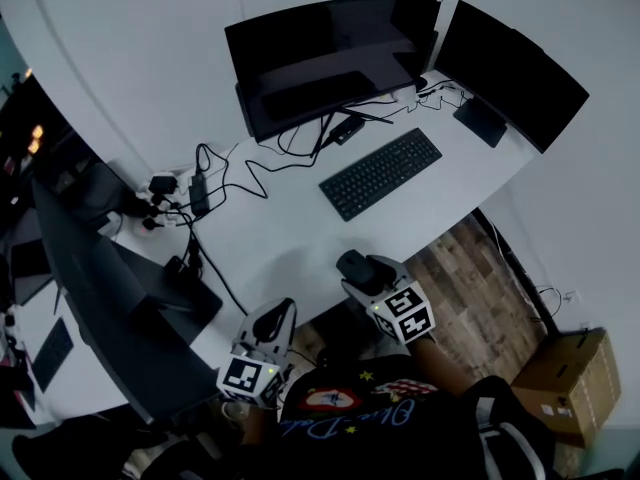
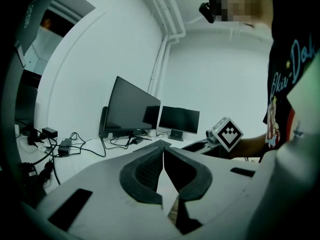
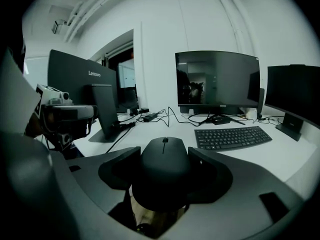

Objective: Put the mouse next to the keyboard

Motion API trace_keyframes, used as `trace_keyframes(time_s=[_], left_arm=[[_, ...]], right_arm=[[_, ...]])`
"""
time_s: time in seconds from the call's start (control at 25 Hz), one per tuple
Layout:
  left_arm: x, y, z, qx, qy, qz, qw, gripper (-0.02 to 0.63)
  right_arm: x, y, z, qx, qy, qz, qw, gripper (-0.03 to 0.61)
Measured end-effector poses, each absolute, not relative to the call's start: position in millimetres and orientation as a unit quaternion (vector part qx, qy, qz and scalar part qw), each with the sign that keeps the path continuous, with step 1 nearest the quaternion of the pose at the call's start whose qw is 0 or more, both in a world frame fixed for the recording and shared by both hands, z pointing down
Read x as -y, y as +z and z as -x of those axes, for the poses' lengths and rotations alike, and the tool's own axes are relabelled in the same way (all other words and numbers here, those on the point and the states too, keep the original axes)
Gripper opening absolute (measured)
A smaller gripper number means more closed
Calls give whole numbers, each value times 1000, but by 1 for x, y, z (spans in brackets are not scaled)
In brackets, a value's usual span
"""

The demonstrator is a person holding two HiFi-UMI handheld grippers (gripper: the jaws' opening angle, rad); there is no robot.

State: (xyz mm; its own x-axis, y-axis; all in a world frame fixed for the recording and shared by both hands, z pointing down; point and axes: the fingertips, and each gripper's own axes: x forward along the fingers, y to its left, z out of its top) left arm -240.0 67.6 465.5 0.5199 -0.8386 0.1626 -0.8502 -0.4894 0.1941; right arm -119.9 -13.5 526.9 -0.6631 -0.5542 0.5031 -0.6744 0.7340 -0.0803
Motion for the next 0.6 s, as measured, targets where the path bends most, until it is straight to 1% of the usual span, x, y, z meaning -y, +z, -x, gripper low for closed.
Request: trace_keyframes(time_s=[0.16, 0.6], left_arm=[[-54, 468, 224, 482, 29, -867, 126, 4], [-18, 468, 142, 474, 52, -870, 123, 5]], right_arm=[[21, 518, 98, 900, 128, -354, 219, 290], [57, 510, 8, 896, 139, -374, 195, 290]])
